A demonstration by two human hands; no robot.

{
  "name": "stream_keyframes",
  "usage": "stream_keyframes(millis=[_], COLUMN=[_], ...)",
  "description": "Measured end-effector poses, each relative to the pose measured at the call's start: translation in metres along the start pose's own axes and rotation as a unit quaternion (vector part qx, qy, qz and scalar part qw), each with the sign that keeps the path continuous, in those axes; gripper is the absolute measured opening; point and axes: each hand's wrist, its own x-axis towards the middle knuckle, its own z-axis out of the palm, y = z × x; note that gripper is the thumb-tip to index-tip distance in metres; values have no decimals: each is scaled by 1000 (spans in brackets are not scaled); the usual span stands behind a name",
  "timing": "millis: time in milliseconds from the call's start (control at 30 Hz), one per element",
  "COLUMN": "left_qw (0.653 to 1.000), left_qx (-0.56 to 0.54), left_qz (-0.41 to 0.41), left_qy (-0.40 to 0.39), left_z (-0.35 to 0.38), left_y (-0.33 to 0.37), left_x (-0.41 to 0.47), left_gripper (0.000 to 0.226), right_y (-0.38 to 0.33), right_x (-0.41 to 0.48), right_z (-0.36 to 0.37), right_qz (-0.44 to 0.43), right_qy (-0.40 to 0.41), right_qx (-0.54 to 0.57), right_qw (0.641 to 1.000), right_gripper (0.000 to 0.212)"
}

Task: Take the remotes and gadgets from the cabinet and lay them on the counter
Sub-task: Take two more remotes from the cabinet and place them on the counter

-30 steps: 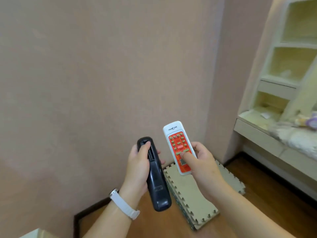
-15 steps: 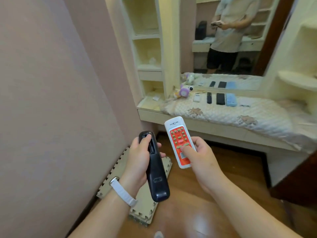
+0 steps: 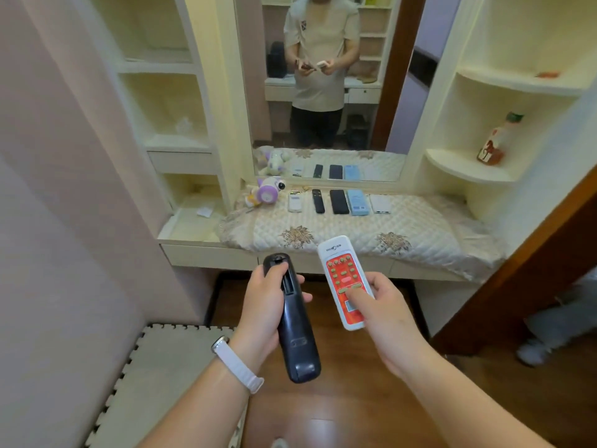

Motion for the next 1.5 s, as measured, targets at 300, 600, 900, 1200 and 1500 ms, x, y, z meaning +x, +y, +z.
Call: stream_keyframes(millis=[300,600,900,1200,1500], left_qw=[998,992,994,992,984], left_qx=[-8,39,69,101,103], left_qz=[-48,-83,-83,-77,-141], left_qy=[-37,-83,-30,-24,40], left_z=[3,68,160,280,295], left_y=[15,0,-18,-34,-54], left_x=[118,181,247,308,364], left_gripper=[18,21,16,19,19], right_y=[-13,7,41,72,107], right_x=[84,144,252,354,416], right_z=[24,-24,-98,-196,-201], right_qz=[16,50,81,119,192], right_qy=[58,118,92,58,0], right_qx=[-25,9,52,58,53], right_qw=[998,992,991,989,980], right_gripper=[11,14,10,11,18])
